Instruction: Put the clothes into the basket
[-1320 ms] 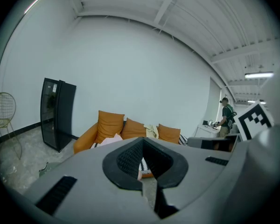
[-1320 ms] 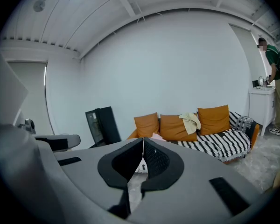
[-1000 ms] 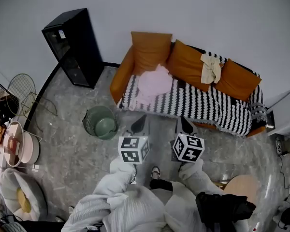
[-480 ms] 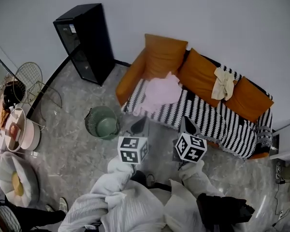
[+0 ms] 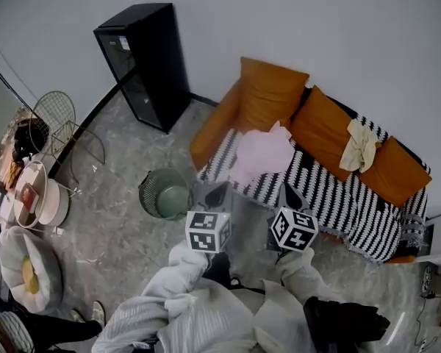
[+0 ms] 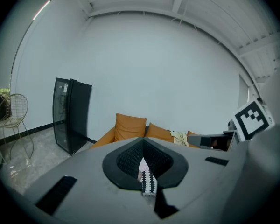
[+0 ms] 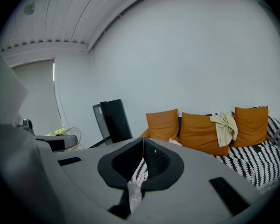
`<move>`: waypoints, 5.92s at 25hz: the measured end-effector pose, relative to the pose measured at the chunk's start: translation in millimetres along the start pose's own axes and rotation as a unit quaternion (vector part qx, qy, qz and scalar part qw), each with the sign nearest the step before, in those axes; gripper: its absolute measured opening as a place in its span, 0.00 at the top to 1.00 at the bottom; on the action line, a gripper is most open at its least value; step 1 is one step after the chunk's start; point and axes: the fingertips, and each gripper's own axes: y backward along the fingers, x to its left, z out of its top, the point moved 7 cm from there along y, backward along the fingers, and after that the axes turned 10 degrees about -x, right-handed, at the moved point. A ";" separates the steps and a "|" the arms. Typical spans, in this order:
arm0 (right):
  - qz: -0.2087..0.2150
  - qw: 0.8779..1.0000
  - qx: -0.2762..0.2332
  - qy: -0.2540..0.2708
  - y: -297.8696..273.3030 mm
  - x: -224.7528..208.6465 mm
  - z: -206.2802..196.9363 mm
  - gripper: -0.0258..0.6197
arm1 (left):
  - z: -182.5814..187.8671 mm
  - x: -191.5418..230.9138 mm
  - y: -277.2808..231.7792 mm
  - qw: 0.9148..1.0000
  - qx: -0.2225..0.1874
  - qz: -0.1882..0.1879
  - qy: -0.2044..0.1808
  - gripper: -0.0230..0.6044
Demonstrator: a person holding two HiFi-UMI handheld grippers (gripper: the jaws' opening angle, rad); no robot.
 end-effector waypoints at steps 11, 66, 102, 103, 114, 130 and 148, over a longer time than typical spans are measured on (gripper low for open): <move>-0.001 1.000 -0.026 0.006 -124.1 29.0 49.9 0.92 | 62.7 65.7 -104.5 0.999 -0.028 -0.023 -0.011 0.96; 0.074 0.973 0.220 0.009 -412.9 -171.4 -227.7 0.91 | -241.4 113.3 -387.5 0.974 0.187 0.110 0.062 0.96; 0.092 0.926 0.331 0.161 -476.7 -146.3 -302.3 0.88 | -251.3 159.1 -348.2 0.958 0.182 0.202 0.093 0.96; 0.091 0.927 0.326 0.159 -473.4 -146.4 -297.7 0.88 | -250.1 158.5 -347.1 0.958 0.180 0.202 0.093 0.96; 0.070 0.955 0.269 0.105 -420.6 -122.0 -191.5 0.90 | -178.8 137.9 -325.4 0.970 0.164 0.166 0.070 0.96; 0.104 0.973 0.195 0.072 -355.2 -49.8 -74.5 0.90 | -77.2 120.7 -264.3 0.979 0.107 0.164 0.053 0.96; 0.368 0.899 0.192 0.137 -294.0 166.4 -66.9 0.90 | -38.4 212.1 -99.1 0.935 0.034 0.347 0.069 0.96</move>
